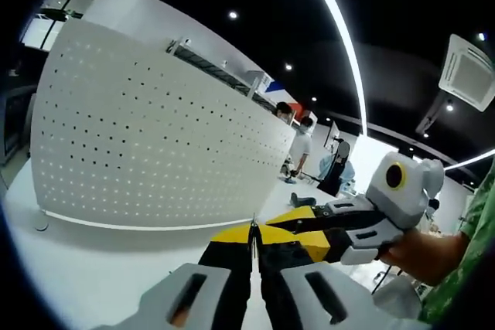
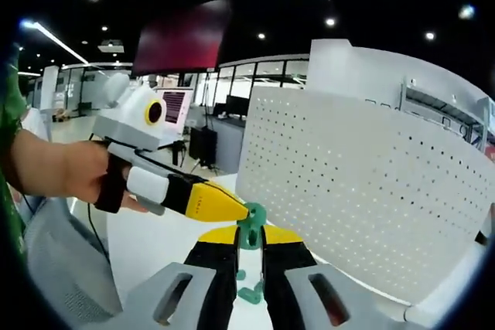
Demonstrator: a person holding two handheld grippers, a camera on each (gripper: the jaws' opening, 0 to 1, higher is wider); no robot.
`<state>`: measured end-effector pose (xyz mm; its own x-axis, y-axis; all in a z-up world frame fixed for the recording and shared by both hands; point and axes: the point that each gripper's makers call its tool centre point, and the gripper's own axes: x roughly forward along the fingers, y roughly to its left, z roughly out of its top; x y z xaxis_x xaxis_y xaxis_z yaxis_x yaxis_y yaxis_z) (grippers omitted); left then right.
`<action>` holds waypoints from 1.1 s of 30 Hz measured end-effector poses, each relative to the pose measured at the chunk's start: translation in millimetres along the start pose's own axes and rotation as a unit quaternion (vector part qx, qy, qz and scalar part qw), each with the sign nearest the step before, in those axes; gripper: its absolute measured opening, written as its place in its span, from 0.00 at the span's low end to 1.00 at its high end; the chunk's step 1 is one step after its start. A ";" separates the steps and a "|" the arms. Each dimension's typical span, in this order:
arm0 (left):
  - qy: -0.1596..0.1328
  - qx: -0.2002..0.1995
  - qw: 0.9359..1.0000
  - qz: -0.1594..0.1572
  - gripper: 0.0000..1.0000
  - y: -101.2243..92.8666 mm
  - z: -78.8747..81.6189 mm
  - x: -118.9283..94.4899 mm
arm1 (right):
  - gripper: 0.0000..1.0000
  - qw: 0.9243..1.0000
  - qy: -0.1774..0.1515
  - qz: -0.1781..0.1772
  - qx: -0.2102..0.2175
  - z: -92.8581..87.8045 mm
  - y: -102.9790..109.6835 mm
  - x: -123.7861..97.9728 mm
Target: Insert the hook assembly into the mounting plate slot until the hook locks in place.
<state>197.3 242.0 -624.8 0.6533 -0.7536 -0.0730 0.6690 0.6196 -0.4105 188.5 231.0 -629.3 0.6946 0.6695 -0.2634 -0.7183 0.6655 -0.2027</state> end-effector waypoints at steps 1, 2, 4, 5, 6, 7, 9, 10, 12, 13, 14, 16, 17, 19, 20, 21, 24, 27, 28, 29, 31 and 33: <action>0.001 0.000 1.000 0.000 0.02 -0.1 -0.2 0.2 | 0.08 1.000 -0.001 -0.001 -0.002 0.2 -0.6 -0.1; 0.001 -0.001 1.000 -0.002 0.02 -0.8 -0.8 0.9 | 0.08 1.000 0.000 -0.002 -0.002 0.0 -1.3 0.0; 0.002 -0.002 1.000 -0.002 0.02 -1.7 -1.3 1.5 | 0.08 1.000 0.002 -0.005 -0.003 -1.2 -2.6 0.2; 0.002 -0.002 1.000 -0.002 0.02 -1.9 -1.3 1.8 | 0.08 1.000 0.004 -0.006 -0.003 -1.9 -3.2 0.0; 0.001 -0.002 1.000 -0.002 0.02 -1.7 -1.4 2.3 | 0.07 1.000 0.004 -0.008 -0.004 -2.3 -3.9 -0.2; 0.002 -0.003 1.000 -0.002 0.02 -1.9 -1.5 2.5 | 0.07 1.000 0.004 -0.009 -0.005 -2.2 -4.1 -0.3; 0.003 -0.003 1.000 -0.002 0.02 -2.6 -1.8 3.2 | 0.06 1.000 0.005 -0.010 -0.008 -2.5 -4.5 -0.2; 0.003 -0.003 1.000 -0.002 0.02 -2.9 -1.7 3.5 | 0.05 1.000 0.006 -0.011 -0.011 -2.8 -4.9 -0.1; 0.002 -0.002 1.000 -0.003 0.02 -3.6 -1.3 4.2 | 0.05 1.000 0.007 -0.014 -0.015 -3.0 -5.6 0.0; 0.002 -0.003 1.000 -0.003 0.02 -4.2 -1.2 4.3 | 0.05 1.000 0.008 -0.015 -0.014 -3.3 -5.9 -0.1; 0.002 -0.003 1.000 -0.002 0.02 -4.4 -1.3 4.4 | 0.05 1.000 0.007 -0.015 -0.013 -3.3 -6.0 -0.1; 0.003 -0.003 1.000 -0.004 0.02 -4.2 -1.7 4.8 | 0.04 1.000 0.007 -0.015 -0.012 -3.6 -6.7 -0.1; 0.003 -0.003 1.000 -0.003 0.02 -4.3 -1.8 4.9 | 0.04 1.000 0.007 -0.016 -0.013 -3.6 -7.3 0.0; 0.003 -0.002 1.000 -0.003 0.02 -4.7 -1.6 5.1 | 0.03 1.000 0.007 -0.016 -0.013 -3.6 -7.4 -0.1; 0.002 -0.003 1.000 -0.002 0.02 -4.4 -1.5 5.2 | 0.03 1.000 0.007 -0.016 -0.012 -3.6 -7.2 -0.1; 0.002 -0.003 1.000 -0.002 0.02 -4.4 -1.3 5.3 | 0.03 1.000 0.007 -0.016 -0.012 -3.6 -7.5 0.0; 0.002 -0.004 1.000 -0.001 0.02 -4.4 -1.1 5.4 | 0.03 1.000 0.006 -0.017 -0.013 -3.4 -7.6 0.2; 0.002 -0.005 1.000 -0.001 0.02 -4.8 -1.1 5.5 | 0.03 1.000 0.007 -0.017 -0.014 -3.8 -7.4 0.4; 0.002 -0.005 1.000 -0.001 0.02 -4.9 -1.0 5.6 | 0.03 1.000 0.007 -0.017 -0.014 -4.0 -7.3 0.5; 0.001 -0.005 1.000 -0.001 0.02 -4.9 -1.0 5.6 | 0.03 1.000 0.007 -0.016 -0.013 -4.1 -7.3 0.6; 0.001 -0.006 1.000 0.000 0.02 -4.4 -1.0 5.6 | 0.02 1.000 0.006 -0.016 -0.010 -4.0 -7.4 0.6; 0.002 -0.006 1.000 0.000 0.02 -4.2 -1.3 5.6 | 0.02 1.000 0.006 -0.015 -0.007 -4.4 -7.1 0.7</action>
<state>197.7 234.9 -624.6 0.6512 -0.7550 -0.0766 0.6652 0.6165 -0.4213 194.0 225.3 -632.2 0.7150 0.6457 -0.2682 -0.6981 0.6800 -0.2240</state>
